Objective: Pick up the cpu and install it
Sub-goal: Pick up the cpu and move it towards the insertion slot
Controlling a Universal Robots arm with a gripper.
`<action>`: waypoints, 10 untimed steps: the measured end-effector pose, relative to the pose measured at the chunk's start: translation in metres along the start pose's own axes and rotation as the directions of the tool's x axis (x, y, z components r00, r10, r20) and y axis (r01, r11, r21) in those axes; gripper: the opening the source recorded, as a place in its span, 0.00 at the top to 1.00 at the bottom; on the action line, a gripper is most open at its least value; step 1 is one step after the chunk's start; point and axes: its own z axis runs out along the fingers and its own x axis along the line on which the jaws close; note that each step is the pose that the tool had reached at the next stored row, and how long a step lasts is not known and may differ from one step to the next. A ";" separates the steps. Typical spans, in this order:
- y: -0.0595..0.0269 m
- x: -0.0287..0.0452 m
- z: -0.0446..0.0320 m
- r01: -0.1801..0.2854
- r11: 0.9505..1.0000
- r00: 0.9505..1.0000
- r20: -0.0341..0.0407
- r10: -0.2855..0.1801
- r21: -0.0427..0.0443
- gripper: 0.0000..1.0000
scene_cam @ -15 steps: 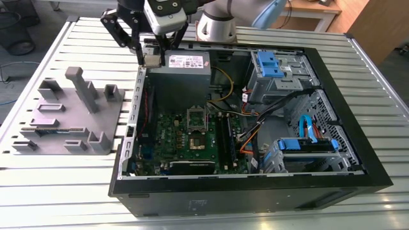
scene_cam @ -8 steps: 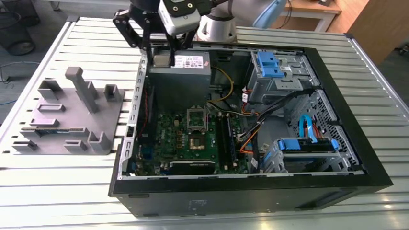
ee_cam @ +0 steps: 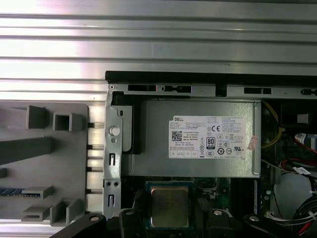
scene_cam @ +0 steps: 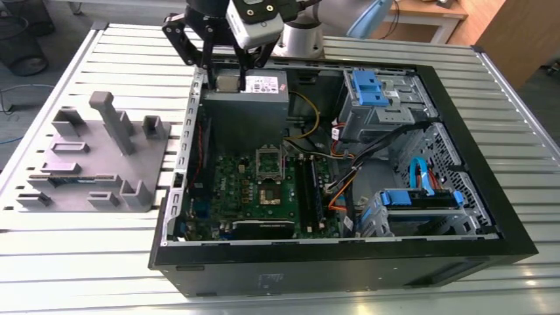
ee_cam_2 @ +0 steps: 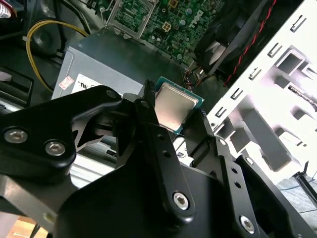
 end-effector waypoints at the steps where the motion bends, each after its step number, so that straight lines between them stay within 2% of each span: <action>1: 0.0000 0.0000 0.0000 0.000 1.000 1.000 0.000 0.000 0.000 0.53; 10: 0.0000 -0.0130 0.0002 0.000 1.000 1.000 0.000 0.000 0.000 0.53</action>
